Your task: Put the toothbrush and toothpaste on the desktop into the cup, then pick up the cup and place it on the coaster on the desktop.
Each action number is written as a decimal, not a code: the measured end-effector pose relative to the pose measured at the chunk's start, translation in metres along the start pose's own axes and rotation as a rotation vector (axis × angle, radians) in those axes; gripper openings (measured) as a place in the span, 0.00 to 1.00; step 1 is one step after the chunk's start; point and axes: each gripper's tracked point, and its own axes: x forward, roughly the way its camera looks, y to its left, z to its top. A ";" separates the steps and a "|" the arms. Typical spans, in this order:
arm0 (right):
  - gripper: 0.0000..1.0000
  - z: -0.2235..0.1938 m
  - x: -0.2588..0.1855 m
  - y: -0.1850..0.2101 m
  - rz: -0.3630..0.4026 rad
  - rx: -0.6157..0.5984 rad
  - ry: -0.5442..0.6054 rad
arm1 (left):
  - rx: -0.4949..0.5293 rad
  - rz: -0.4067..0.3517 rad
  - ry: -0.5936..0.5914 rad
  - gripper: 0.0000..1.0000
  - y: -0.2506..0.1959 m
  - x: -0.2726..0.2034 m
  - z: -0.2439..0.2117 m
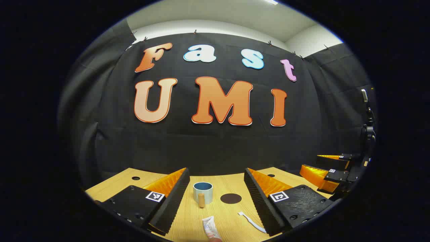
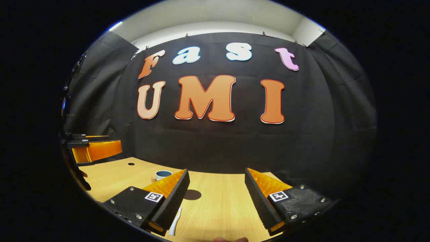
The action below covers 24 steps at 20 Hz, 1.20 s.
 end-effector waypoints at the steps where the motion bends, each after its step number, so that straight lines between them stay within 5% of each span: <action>1: 0.98 0.000 0.001 0.002 0.009 0.003 0.008 | -0.002 0.004 0.000 0.97 0.003 0.000 0.003; 15: 0.99 0.019 0.007 0.028 0.062 -0.028 -0.036 | -0.038 0.093 0.036 0.98 0.045 0.000 -0.006; 24: 0.98 -0.015 0.019 0.044 0.122 -0.074 0.080 | -0.039 0.022 0.226 0.97 0.029 0.023 -0.054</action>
